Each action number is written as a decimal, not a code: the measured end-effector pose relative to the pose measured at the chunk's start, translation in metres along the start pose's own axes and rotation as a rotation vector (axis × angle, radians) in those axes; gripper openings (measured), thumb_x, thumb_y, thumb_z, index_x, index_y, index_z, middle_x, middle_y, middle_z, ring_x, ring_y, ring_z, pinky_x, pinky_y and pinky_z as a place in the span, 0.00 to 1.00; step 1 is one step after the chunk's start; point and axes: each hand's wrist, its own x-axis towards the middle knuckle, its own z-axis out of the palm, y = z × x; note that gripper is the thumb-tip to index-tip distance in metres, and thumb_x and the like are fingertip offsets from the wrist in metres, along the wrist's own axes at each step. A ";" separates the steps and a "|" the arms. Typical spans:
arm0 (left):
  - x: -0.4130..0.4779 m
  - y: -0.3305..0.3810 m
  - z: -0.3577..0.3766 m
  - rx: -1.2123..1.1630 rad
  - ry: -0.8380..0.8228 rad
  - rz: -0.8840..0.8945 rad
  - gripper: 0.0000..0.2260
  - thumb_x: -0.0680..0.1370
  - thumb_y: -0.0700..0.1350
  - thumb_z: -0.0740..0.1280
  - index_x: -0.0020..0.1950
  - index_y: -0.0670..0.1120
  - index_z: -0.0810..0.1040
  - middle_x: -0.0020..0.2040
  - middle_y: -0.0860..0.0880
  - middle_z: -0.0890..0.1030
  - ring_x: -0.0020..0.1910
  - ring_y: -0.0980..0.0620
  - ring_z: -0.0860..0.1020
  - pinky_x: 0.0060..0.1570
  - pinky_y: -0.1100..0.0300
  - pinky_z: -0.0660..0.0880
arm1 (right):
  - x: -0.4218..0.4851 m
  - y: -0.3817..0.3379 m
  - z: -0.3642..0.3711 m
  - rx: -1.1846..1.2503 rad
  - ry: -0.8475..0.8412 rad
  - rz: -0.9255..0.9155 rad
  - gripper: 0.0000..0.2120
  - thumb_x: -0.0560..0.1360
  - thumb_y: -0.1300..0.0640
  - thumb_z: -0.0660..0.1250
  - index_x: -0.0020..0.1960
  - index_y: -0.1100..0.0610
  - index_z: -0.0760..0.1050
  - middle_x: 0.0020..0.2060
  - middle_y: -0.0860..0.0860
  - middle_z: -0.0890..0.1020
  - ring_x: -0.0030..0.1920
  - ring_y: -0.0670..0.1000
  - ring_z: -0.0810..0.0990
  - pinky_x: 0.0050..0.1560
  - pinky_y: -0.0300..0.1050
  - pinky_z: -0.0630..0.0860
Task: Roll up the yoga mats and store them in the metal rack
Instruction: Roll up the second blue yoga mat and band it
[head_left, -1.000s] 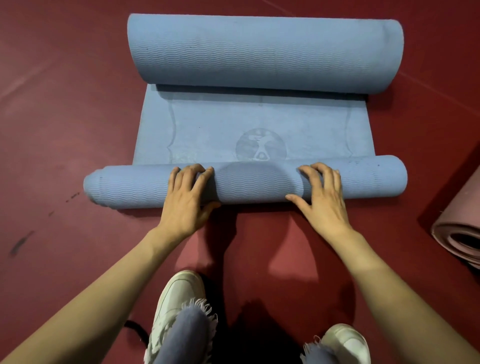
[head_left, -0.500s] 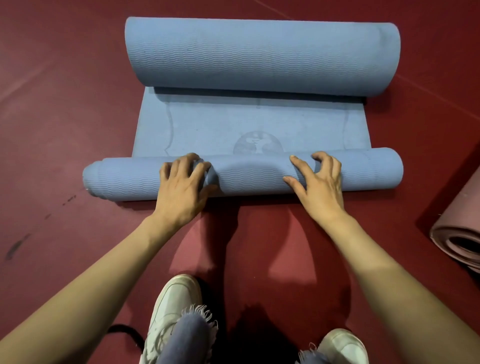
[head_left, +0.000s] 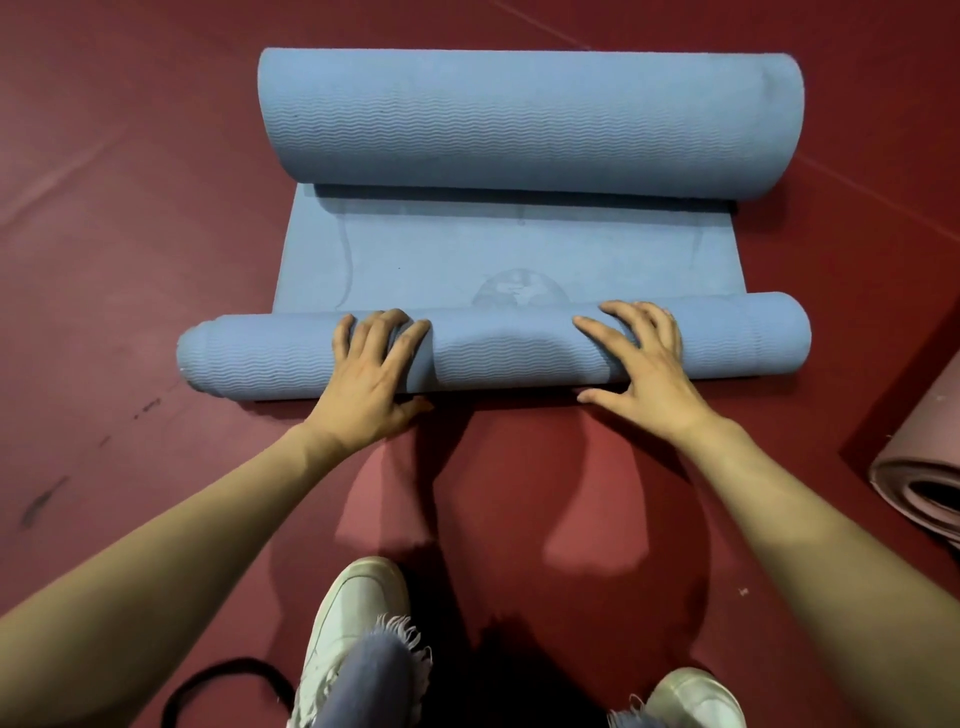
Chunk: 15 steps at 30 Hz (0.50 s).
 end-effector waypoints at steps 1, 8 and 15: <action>0.003 0.000 0.000 0.002 0.005 -0.012 0.39 0.63 0.60 0.71 0.69 0.43 0.66 0.62 0.40 0.68 0.62 0.41 0.66 0.64 0.39 0.56 | 0.003 -0.002 0.000 -0.019 -0.002 0.006 0.40 0.61 0.48 0.79 0.70 0.46 0.67 0.68 0.54 0.67 0.67 0.56 0.57 0.71 0.62 0.53; 0.026 -0.011 -0.011 -0.018 -0.024 0.006 0.35 0.65 0.65 0.65 0.66 0.44 0.70 0.59 0.43 0.75 0.57 0.41 0.73 0.59 0.42 0.65 | 0.027 -0.006 -0.009 -0.202 -0.094 0.013 0.38 0.64 0.46 0.74 0.72 0.47 0.63 0.67 0.55 0.65 0.67 0.60 0.59 0.71 0.55 0.47; 0.038 -0.011 -0.024 -0.050 -0.070 -0.036 0.36 0.60 0.68 0.64 0.62 0.48 0.75 0.56 0.47 0.78 0.57 0.42 0.75 0.54 0.45 0.68 | 0.038 -0.014 -0.012 -0.241 -0.137 0.053 0.39 0.61 0.44 0.74 0.69 0.47 0.64 0.63 0.53 0.67 0.66 0.55 0.63 0.69 0.57 0.50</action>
